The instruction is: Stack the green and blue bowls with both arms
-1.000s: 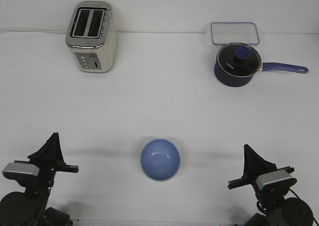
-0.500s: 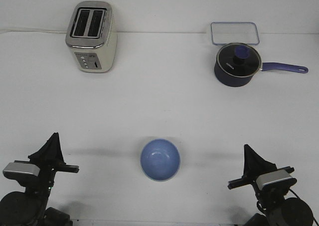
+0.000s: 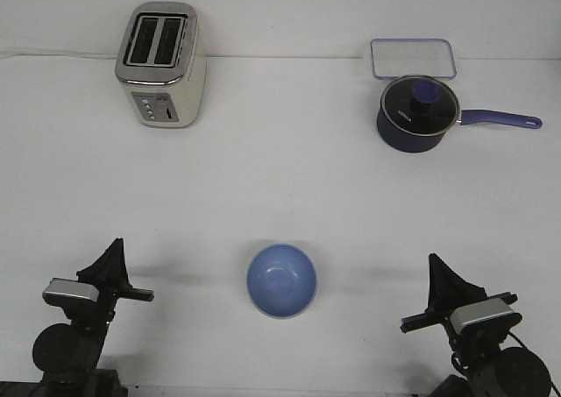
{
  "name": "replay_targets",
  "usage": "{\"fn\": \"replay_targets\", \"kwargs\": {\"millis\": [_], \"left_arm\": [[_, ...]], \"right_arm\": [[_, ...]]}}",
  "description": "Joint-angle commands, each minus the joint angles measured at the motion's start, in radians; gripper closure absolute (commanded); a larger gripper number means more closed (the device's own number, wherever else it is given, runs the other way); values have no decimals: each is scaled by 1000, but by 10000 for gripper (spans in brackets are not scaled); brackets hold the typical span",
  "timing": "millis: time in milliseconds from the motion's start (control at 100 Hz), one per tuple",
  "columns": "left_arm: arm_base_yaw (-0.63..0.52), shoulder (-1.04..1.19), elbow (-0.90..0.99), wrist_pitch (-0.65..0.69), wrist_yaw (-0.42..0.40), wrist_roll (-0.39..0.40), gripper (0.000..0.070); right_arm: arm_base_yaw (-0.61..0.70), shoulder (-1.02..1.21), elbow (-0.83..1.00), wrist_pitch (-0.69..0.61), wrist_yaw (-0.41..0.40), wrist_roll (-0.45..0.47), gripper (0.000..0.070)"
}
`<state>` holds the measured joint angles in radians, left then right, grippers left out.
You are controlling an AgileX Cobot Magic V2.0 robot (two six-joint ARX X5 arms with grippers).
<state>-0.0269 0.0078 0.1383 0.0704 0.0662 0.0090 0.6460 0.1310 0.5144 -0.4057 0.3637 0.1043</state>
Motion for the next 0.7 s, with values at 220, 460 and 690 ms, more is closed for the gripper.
{"fn": "replay_targets", "kwargs": {"millis": [220,460,690], "left_arm": [[3,-5,-119,203,-97,-34,685],[2,-5,-124,189,-96,-54,685],[2,-5,-124,189,-96,-54,685]], "right_arm": [[6,-5,1,9,3,0,700],[6,-6,1,9,3,0,700],[6,-6,1,9,3,0,700]]}}
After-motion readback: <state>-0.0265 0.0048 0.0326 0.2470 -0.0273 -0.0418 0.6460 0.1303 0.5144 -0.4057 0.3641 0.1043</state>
